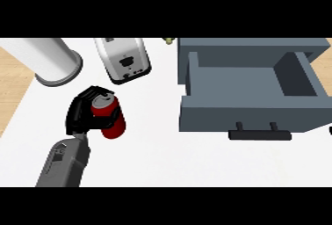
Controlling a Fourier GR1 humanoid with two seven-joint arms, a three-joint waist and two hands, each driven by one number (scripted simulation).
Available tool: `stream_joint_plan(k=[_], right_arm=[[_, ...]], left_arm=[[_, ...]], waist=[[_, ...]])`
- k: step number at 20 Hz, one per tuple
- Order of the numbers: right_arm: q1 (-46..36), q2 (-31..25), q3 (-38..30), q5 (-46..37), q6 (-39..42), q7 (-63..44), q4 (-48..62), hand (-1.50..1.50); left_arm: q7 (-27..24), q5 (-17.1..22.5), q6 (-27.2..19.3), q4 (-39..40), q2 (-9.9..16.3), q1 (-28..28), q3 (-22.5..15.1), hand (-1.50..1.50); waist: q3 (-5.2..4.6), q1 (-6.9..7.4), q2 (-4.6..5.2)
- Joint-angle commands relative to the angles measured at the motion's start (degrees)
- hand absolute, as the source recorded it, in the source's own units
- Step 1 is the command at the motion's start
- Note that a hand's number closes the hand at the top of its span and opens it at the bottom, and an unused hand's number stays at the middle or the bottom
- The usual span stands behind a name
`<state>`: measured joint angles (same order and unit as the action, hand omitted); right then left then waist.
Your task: Pick up the can, place it into the drawer and close the drawer
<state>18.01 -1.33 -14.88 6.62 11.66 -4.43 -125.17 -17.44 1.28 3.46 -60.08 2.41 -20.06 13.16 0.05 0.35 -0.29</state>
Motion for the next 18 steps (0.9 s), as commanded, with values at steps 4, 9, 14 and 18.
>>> stream_joint_plan(k=[4, 9, 14, 18], right_arm=[[1.8, 1.3, 0.3, 1.0, -0.4, -3.8, -5.6, -1.50], [-1.1, 0.3, -0.5, -0.5, 0.5, -0.7, -0.1, -1.50], [-0.6, 0.1, -1.8, 1.1, 1.3, -0.9, -0.8, -1.50], [-2.8, 0.0, -2.0, 0.3, 0.1, -1.6, 0.0, -1.50]], left_arm=[[10.5, -1.6, -4.0, -15.3, -1.8, 0.4, -6.5, 1.50], [20.4, -1.9, -13.0, -20.7, -2.4, -5.6, -15.1, 1.50], [25.2, -0.6, -19.1, -18.9, -2.4, -12.9, -20.7, 1.50], [31.0, -2.8, -20.7, -17.0, -2.4, -22.5, -20.0, 1.50]], waist=[[-0.04, -0.51, 0.12], [-0.02, -0.64, 0.18], [-0.03, -1.08, 0.25], [-0.03, -0.97, 0.30]])
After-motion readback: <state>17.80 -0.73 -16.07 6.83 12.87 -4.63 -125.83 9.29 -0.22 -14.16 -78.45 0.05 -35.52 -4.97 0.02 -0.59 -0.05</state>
